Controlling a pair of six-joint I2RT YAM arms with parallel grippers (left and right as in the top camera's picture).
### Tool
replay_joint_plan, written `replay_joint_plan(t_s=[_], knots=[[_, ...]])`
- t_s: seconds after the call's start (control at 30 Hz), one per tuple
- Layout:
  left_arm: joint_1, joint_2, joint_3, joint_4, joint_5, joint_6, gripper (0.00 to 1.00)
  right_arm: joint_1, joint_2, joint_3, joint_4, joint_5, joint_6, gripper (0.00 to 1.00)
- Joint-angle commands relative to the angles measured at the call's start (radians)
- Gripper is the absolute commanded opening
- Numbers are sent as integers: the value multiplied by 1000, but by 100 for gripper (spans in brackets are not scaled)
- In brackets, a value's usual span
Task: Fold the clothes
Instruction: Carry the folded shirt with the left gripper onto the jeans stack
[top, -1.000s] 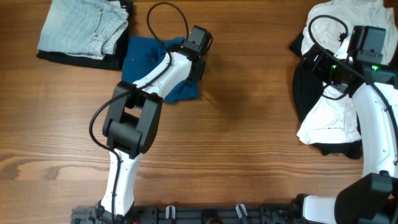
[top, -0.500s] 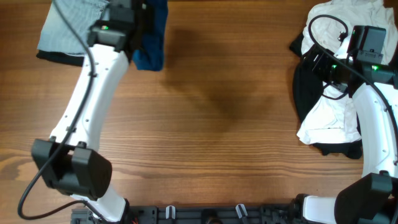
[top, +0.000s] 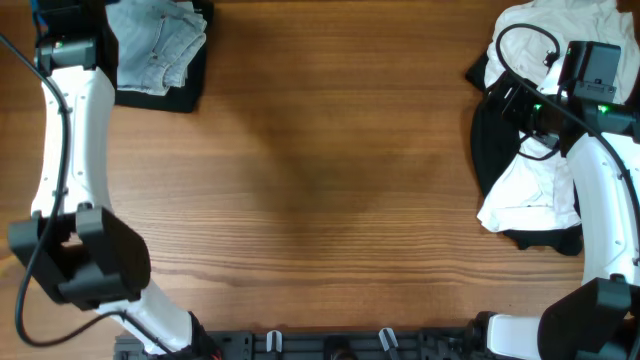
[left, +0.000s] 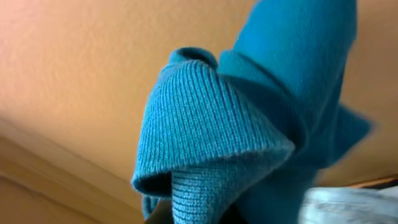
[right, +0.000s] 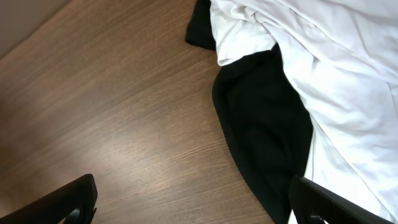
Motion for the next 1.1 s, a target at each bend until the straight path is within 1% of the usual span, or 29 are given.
replay_joint_plan(t_s=[0.0,0.13,0.2,0.33,0.43,0.5,0.53,0.57,0.7,0.73,0.83,0.9,0.97,1.03,1.07], knots=[[61,103,21,98,43,163,4,-2,8,-2,2,-16,-17,100],[130,156,21,165,44,159,4,-2,8,-2,3,-16,-17,100],[187,169,21,179,45,154,4,-2,8,-2,8,-16,-17,100],[237,183,21,202,79,93,4,-2,8,-2,14,-16,-17,100],[239,223,21,209,111,-9,4,-2,8,-2,15,-16,-16,100],[226,271,21,246,107,-119,4,-2,8,-2,14,-20,-17,100],[219,301,21,282,103,-198,4,-2,8,-2,14,-20,-16,100],[212,316,21,306,103,-243,4,-2,8,-2,15,-20,-17,100],[177,344,21,395,47,-343,4,-2,8,-2,18,-24,-17,100],[171,345,21,393,47,-357,4,-2,8,-2,18,-24,-17,100],[143,345,21,338,48,-451,4,-2,8,-2,21,-24,-16,100],[99,345,21,269,48,-520,4,-2,8,-2,23,-28,-16,100],[50,345,21,194,61,-535,5,-2,8,-2,22,-36,-16,100],[-1,345,21,120,91,-535,10,-2,8,-2,23,-47,-17,100],[-26,345,20,86,110,-535,16,-2,8,-2,23,-47,-16,100]])
